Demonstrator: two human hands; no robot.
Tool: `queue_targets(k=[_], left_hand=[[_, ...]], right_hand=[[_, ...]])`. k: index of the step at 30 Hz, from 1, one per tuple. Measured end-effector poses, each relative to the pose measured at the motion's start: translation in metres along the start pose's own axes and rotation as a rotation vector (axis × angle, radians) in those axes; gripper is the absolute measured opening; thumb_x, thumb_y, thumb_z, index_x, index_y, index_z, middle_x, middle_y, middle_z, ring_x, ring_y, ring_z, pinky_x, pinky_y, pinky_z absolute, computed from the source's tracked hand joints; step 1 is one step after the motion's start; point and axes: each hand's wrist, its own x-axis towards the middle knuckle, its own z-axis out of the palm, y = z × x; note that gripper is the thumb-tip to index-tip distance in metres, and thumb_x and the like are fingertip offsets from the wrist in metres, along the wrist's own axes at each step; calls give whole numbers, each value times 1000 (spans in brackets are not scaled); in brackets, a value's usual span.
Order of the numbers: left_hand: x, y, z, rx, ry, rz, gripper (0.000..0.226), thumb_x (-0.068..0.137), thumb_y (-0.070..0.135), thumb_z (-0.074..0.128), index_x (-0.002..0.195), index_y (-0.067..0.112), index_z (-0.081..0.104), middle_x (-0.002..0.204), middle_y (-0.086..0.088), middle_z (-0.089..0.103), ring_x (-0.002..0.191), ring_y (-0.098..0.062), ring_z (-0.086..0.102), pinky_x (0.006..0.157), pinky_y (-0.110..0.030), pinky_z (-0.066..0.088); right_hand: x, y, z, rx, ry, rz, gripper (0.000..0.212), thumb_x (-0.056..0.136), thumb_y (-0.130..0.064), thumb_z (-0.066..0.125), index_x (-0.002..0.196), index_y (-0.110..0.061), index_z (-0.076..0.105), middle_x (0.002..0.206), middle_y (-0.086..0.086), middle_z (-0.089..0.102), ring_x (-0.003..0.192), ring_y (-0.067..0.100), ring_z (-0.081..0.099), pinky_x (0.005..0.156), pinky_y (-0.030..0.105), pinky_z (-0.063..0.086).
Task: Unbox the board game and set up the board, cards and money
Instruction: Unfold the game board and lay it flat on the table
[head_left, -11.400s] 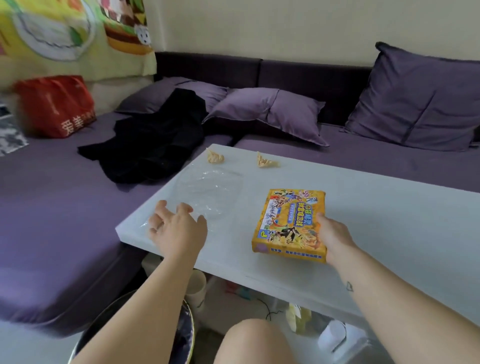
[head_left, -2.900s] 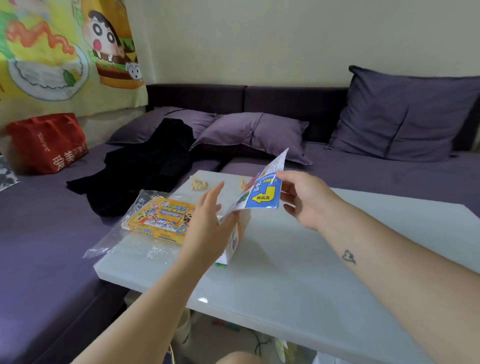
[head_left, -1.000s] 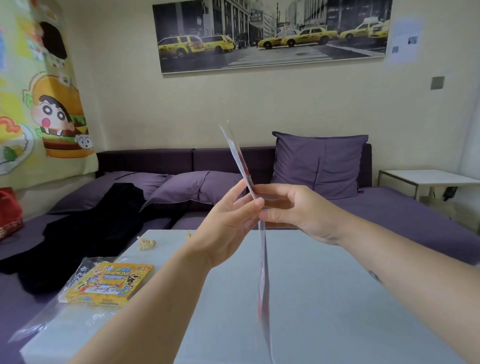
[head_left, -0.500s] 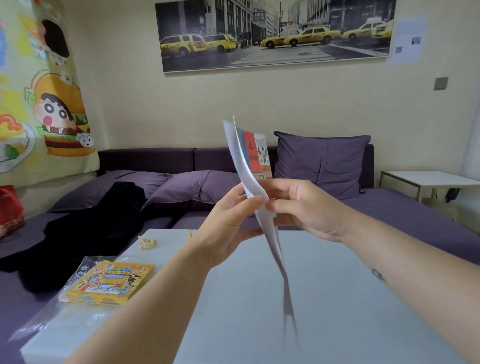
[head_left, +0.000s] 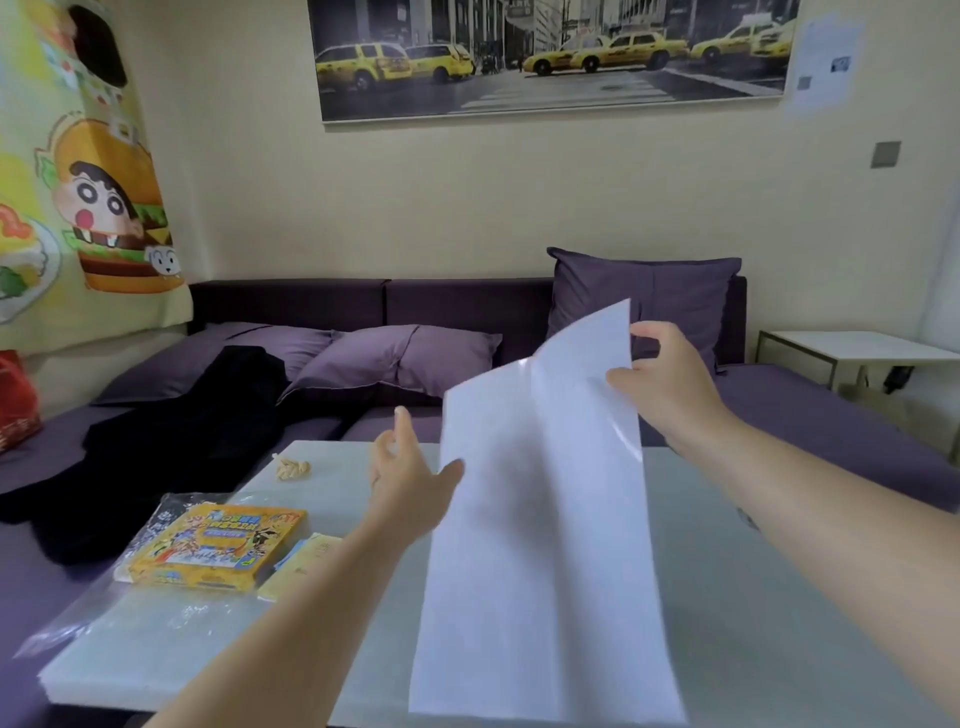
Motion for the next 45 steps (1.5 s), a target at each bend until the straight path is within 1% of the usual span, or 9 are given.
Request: queue_targets(k=[8, 11, 16, 22, 26, 31, 36, 40, 45], left_hand=[[-25, 40, -38, -277, -546, 173, 83, 72, 85, 33, 137, 36, 43, 132, 19, 52, 120, 0, 48, 100, -28, 30], [-25, 36, -45, -310, -534, 215, 73, 74, 75, 48, 136, 39, 38, 131, 20, 51, 107, 14, 50, 86, -14, 38], [-11, 14, -36, -137, -457, 200, 95, 68, 48, 78, 145, 39, 22, 132, 21, 41, 125, -4, 37, 97, -28, 37], [0, -14, -11, -156, -350, 167, 31, 78, 13, 74, 96, 36, 63, 99, 17, 69, 96, -7, 64, 79, -23, 51], [4, -15, 0, -211, -218, 119, 18, 90, 17, 61, 103, 29, 63, 101, 10, 69, 95, -13, 65, 83, -31, 51], [4, 3, 2, -299, -40, 215, 17, 99, 15, 45, 97, 27, 57, 86, 20, 64, 73, 5, 63, 55, -5, 44], [32, 1, 18, -360, -25, 90, 16, 97, 16, 48, 96, 24, 61, 79, 13, 72, 71, -5, 70, 65, -30, 57], [58, -24, 44, -302, -198, -110, 12, 95, 15, 51, 91, 15, 63, 76, 1, 74, 71, -20, 72, 71, -40, 58], [81, -73, 90, -214, -306, -283, 10, 94, 16, 54, 93, 8, 60, 90, -7, 70, 74, -22, 67, 66, -33, 54]], right_hand=[[8, 3, 12, 272, 201, 238, 23, 83, -4, 50, 85, -10, 72, 94, 13, 67, 88, 34, 67, 85, 47, 55], [10, -2, 9, 525, 189, 343, 23, 87, 1, 49, 105, 14, 56, 93, 26, 64, 94, 37, 68, 88, 47, 54], [6, -11, 4, 615, 128, 302, 46, 89, 17, 40, 132, 3, 47, 119, 19, 53, 92, 29, 67, 87, 31, 53], [3, -19, -3, 877, 97, 306, 56, 84, 21, 51, 132, 26, 22, 131, 38, 44, 107, 35, 62, 93, 32, 50], [-2, -29, -10, 961, 97, 331, 32, 85, 19, 51, 117, 12, 47, 120, 36, 55, 89, 25, 67, 91, 30, 52], [6, -23, -14, 551, 52, 93, 68, 87, 7, 58, 146, 2, 24, 146, 22, 38, 96, 19, 65, 87, 32, 54], [12, 9, -15, -75, -153, -197, 81, 93, -10, 58, 151, -34, 6, 156, -9, 19, 109, 10, 60, 73, 25, 56], [17, 76, 2, -480, -470, -252, 75, 91, -23, 61, 150, -33, 16, 157, -8, 20, 142, 11, 25, 111, 32, 32], [2, 170, 35, -838, -789, -89, 58, 95, -37, 52, 147, -32, 27, 156, 1, 20, 144, 23, 14, 115, 37, 15]])
